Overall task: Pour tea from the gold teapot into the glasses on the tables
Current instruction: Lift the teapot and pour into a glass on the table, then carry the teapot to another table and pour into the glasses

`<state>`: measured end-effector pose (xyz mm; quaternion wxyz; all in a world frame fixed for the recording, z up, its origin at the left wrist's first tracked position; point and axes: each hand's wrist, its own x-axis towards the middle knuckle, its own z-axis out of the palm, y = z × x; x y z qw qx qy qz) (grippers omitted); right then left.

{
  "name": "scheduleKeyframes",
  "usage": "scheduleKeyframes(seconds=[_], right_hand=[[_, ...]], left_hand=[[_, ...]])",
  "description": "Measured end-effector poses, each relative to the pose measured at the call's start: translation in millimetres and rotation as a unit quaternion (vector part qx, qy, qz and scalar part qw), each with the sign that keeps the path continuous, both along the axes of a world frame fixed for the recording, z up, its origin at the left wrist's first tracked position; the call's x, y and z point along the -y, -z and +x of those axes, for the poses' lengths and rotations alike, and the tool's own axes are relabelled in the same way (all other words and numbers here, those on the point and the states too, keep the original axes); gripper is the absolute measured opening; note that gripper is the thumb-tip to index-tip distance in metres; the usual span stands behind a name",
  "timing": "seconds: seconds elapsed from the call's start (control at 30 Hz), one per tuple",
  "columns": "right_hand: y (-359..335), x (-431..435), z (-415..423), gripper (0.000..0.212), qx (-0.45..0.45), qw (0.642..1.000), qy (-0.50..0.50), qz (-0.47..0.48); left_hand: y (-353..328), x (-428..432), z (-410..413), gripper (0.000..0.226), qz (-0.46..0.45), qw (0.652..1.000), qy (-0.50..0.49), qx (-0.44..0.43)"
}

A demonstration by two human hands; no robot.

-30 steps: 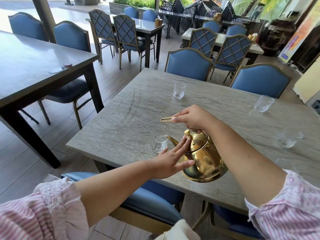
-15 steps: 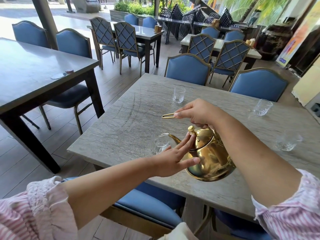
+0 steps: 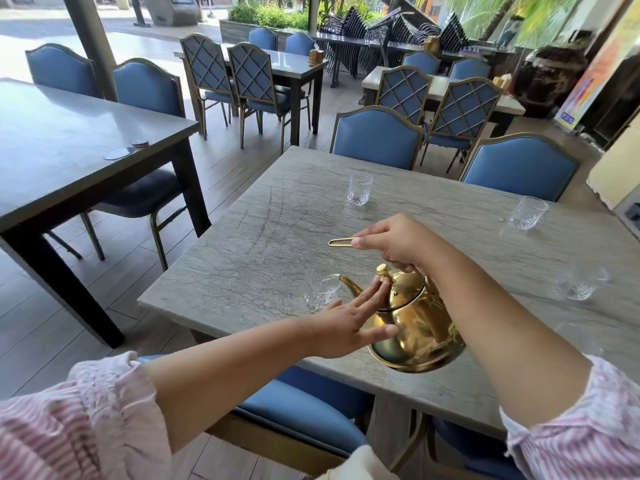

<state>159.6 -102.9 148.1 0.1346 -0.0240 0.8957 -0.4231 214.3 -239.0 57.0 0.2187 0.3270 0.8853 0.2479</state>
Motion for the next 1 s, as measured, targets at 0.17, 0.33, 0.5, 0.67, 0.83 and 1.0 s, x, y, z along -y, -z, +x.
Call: scheduleKeyframes(seconds=[0.17,0.33,0.5,0.67,0.83,1.0], right_hand=[[14.5,-5.3,2.1,0.023,-0.012,0.999,0.022,-0.046],[20.6,-13.7,12.3,0.028,-0.037,0.995,0.051,-0.082],[21.8,-22.1,35.1,0.021,-0.088,0.984,0.114,-0.103],[30.6,-34.6,55.7,0.036,-0.093,0.955,0.203,-0.193],[34.2,-46.0,79.7,0.042,-0.11,0.924,0.26,-0.258],[38.2,-57.1,102.5,0.044,-0.141,0.908,0.29,-0.269]], left_hand=[[4.6,0.9,-1.2,0.075,-0.015,1.0,0.007,-0.005],[7.1,-0.3,-0.2,0.077,-0.024,0.999,0.01,-0.028],[6.9,-4.0,1.7,0.076,-0.036,0.998,0.023,-0.046],[1.3,-9.9,9.0,0.074,-0.037,0.996,0.048,-0.06],[-4.1,-17.1,19.8,0.072,-0.038,0.994,0.077,-0.069],[-5.5,-29.3,30.8,0.072,-0.031,0.991,0.106,-0.071]])
